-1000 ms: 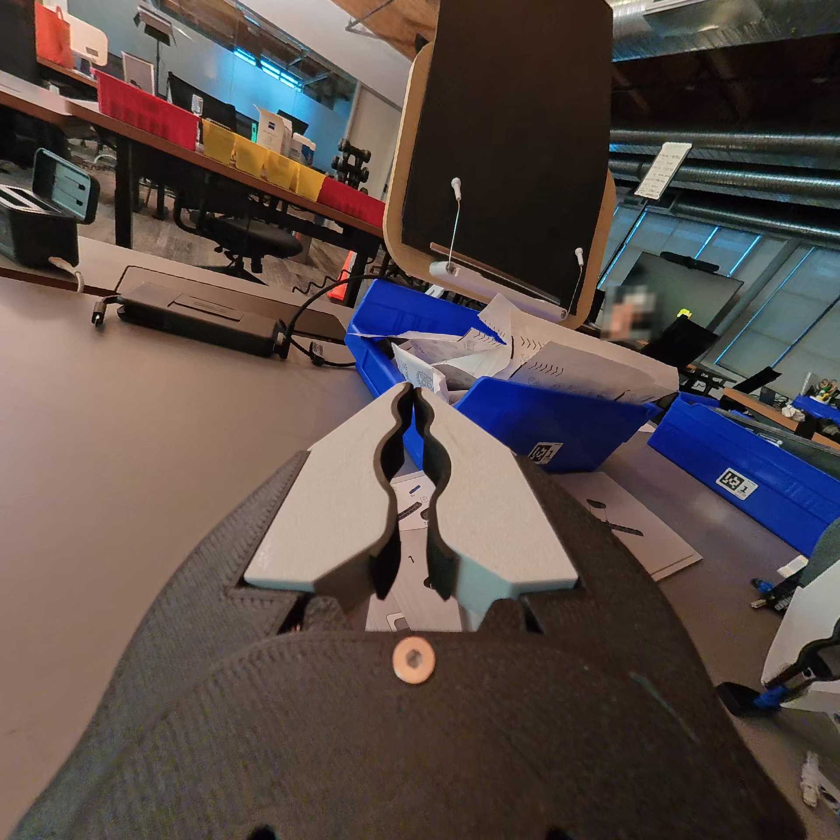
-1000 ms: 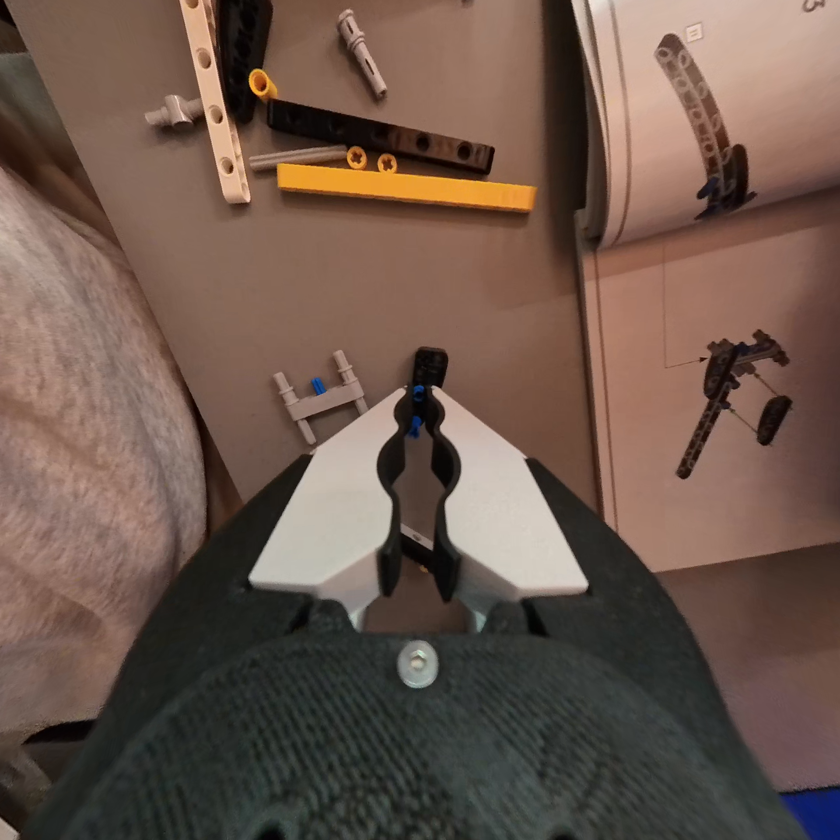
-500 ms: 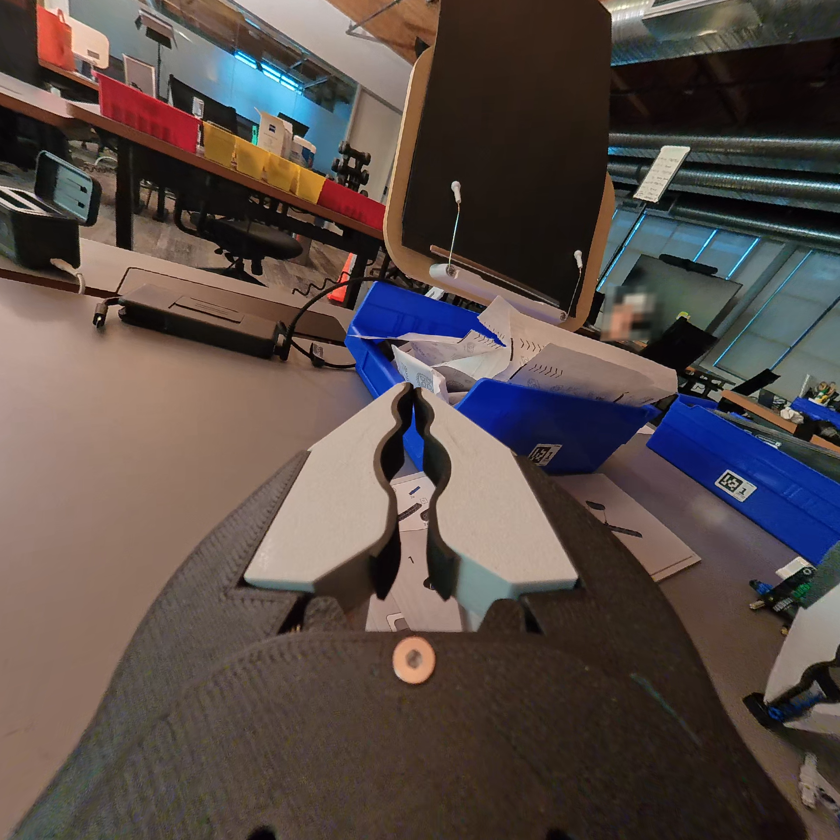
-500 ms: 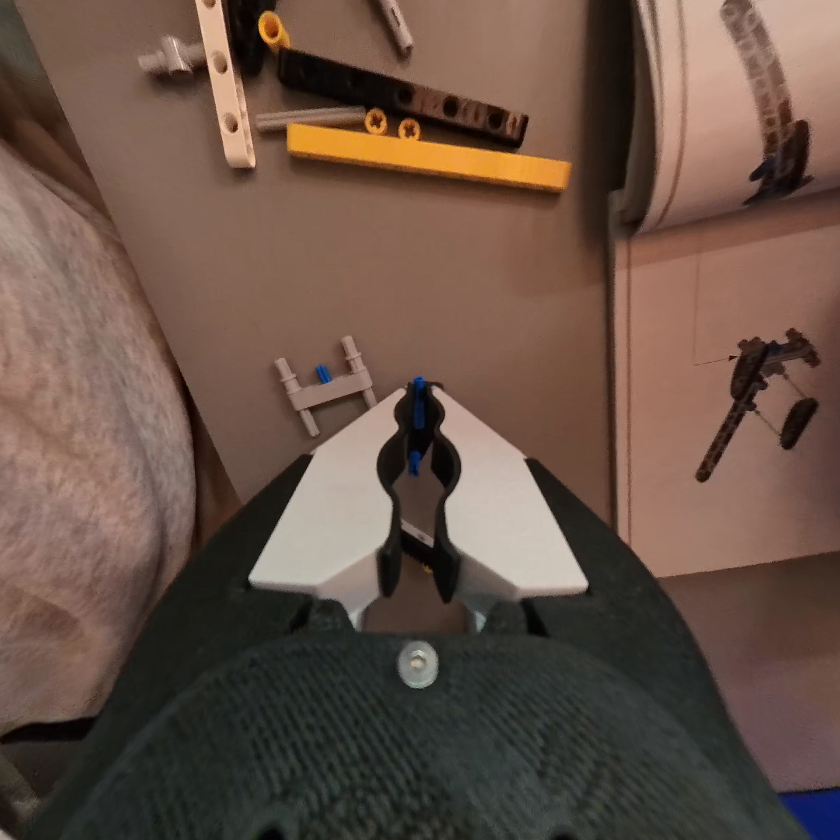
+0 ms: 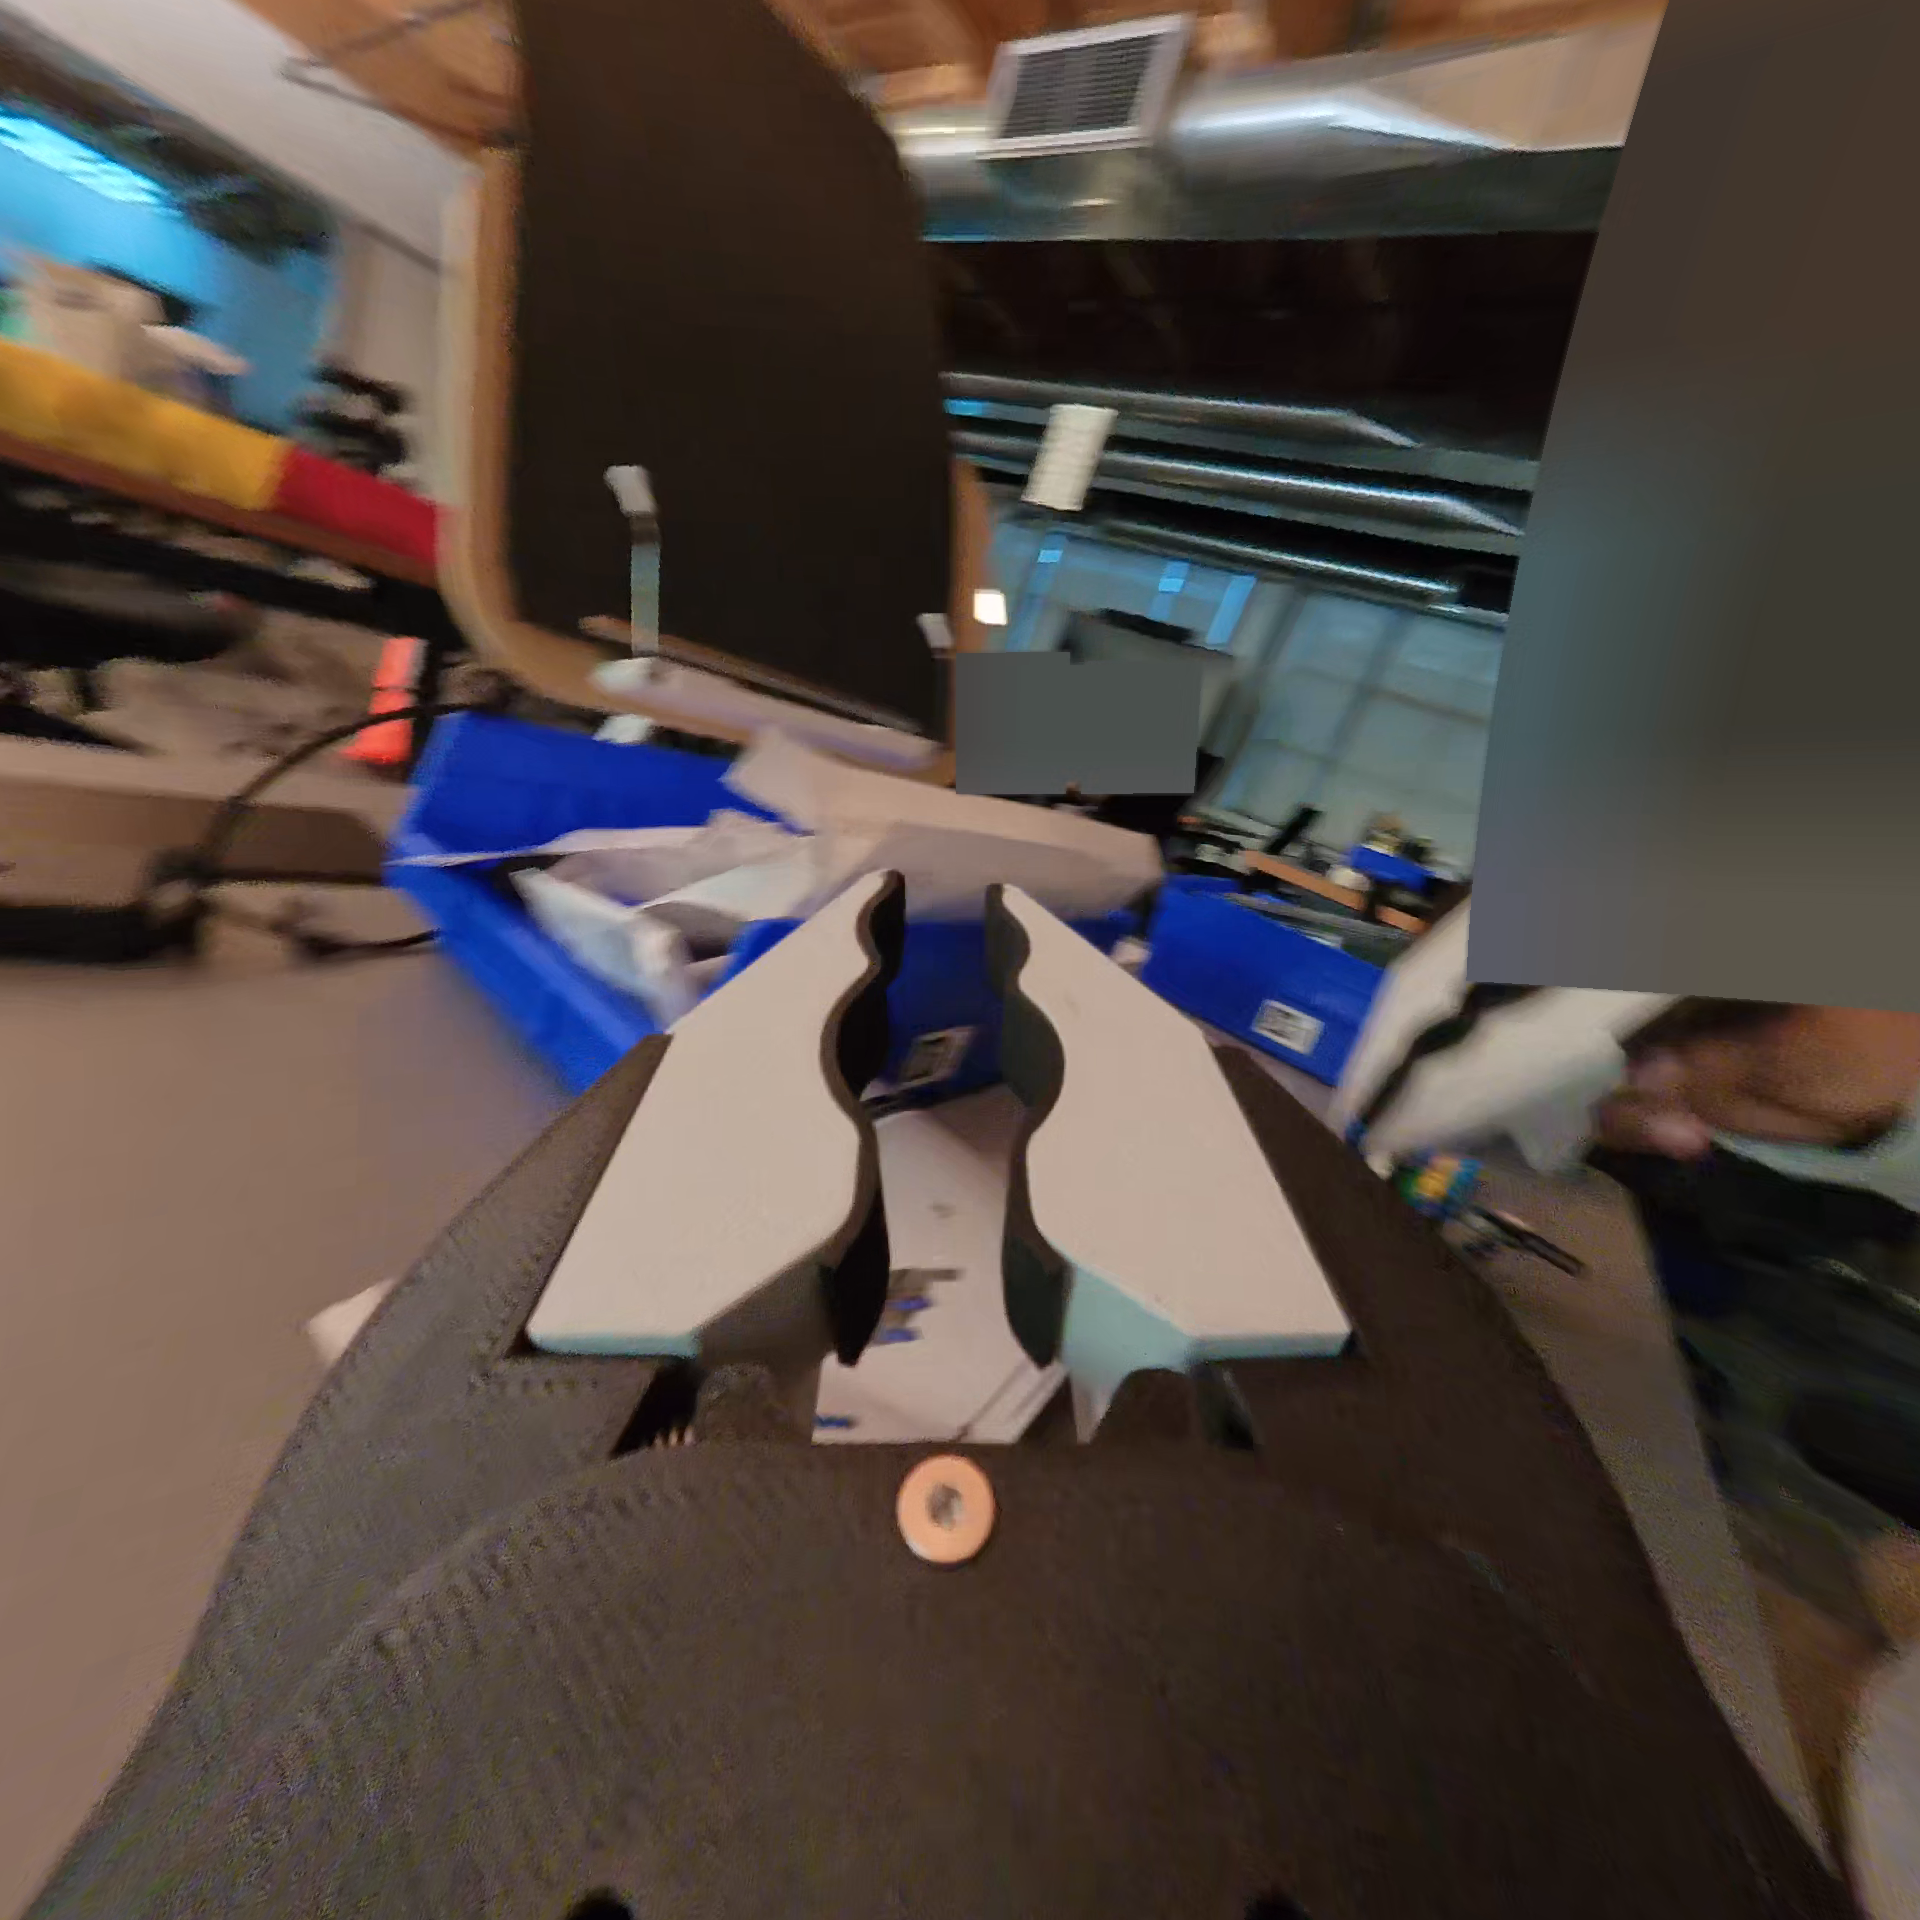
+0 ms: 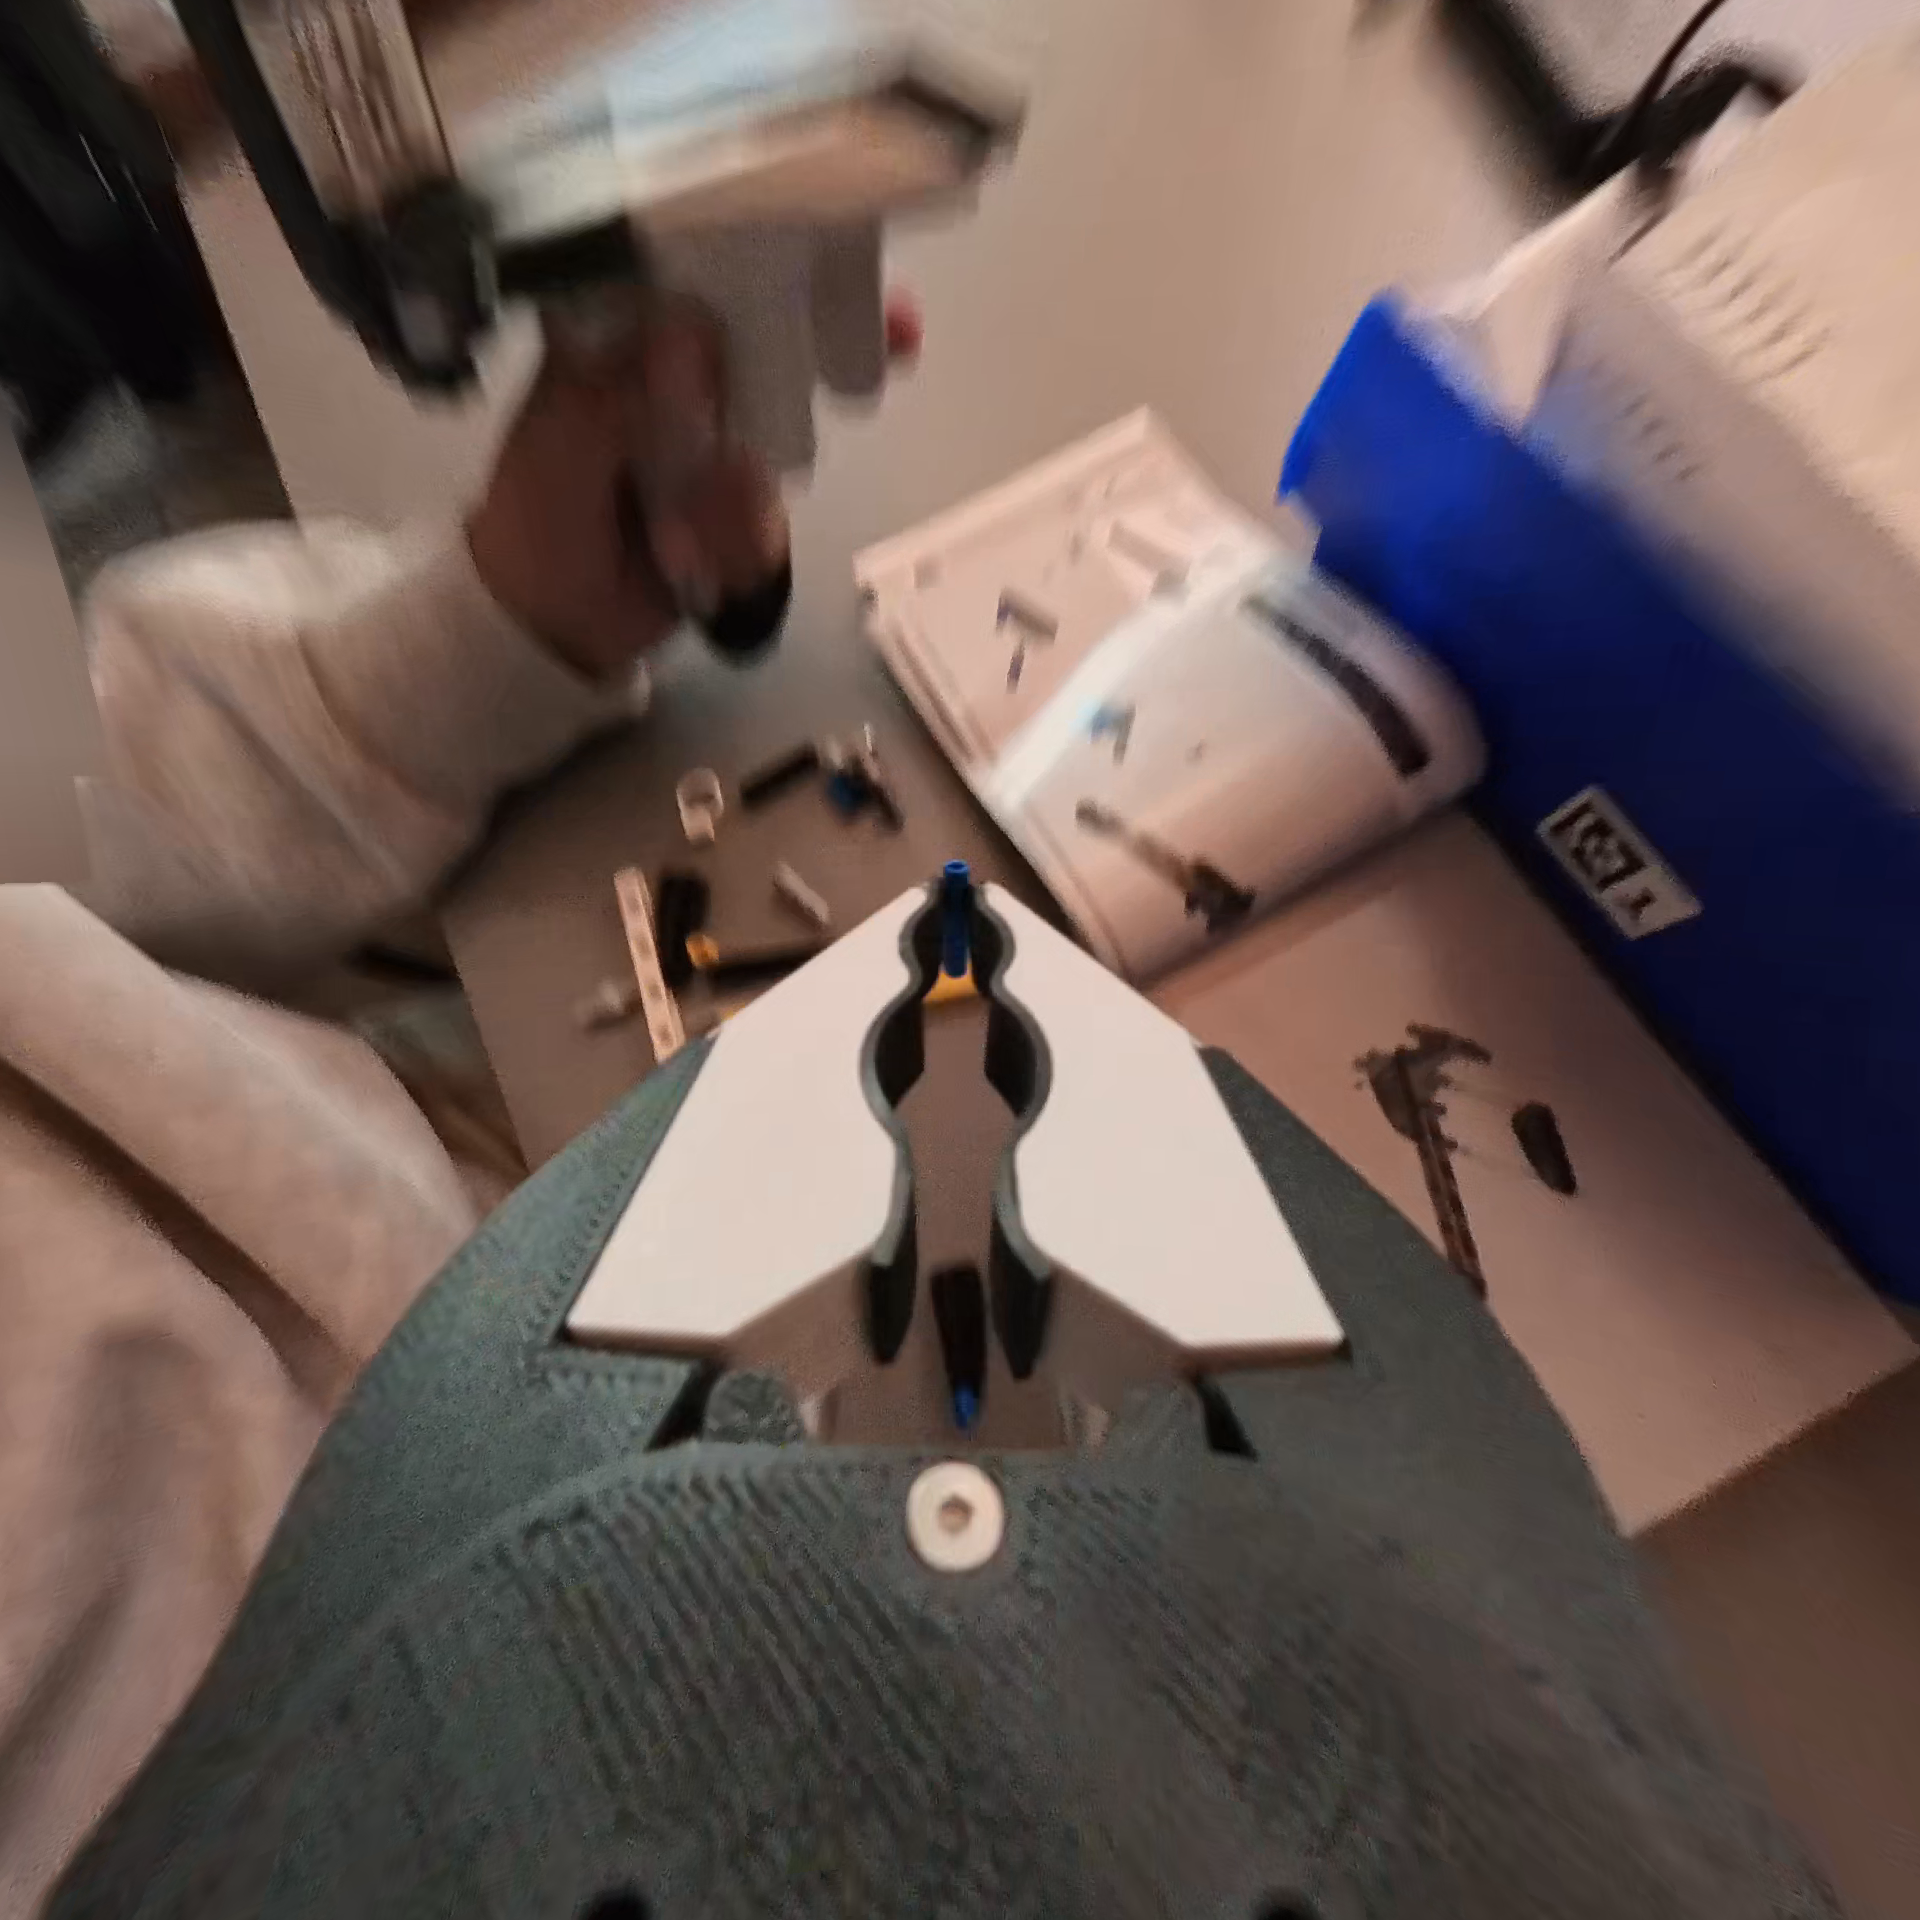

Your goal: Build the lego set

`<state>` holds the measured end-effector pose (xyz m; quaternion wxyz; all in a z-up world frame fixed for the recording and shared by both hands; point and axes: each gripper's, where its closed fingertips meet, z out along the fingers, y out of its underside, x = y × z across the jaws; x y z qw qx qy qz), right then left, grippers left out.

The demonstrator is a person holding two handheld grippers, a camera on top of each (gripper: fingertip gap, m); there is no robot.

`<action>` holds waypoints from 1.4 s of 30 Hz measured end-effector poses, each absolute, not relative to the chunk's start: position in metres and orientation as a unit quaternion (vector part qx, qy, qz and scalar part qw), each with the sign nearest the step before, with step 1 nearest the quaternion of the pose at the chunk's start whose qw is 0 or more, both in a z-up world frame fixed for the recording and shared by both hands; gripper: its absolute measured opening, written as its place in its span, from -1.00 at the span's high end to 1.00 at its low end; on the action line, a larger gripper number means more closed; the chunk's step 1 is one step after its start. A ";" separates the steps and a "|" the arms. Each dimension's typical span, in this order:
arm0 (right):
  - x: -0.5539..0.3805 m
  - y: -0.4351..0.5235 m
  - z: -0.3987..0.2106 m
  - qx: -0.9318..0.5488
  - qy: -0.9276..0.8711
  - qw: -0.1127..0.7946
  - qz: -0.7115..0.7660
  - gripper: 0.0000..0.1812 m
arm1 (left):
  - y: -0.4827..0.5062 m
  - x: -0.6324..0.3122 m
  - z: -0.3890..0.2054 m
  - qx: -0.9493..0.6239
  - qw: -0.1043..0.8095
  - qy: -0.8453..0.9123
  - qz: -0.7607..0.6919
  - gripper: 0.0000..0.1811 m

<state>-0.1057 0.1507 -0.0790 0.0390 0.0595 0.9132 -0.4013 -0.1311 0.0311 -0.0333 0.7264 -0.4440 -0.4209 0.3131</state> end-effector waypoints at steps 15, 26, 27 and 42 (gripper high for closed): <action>-0.104 0.122 0.000 0.234 0.746 0.233 -0.579 0.96 | 0.142 -0.101 -0.009 -0.543 0.765 -0.256 0.234 0.59; -0.107 0.131 -0.002 0.254 0.738 0.237 -0.579 0.97 | 0.138 -0.103 -0.008 -0.530 0.768 -0.264 0.243 0.85; -0.106 0.132 -0.003 0.253 0.740 0.237 -0.577 0.97 | 0.137 -0.102 -0.008 -0.526 0.771 -0.264 0.243 0.86; -0.097 0.138 -0.012 0.259 0.744 0.274 -0.552 0.97 | 0.148 -0.094 -0.010 -0.551 0.773 -0.234 0.208 0.98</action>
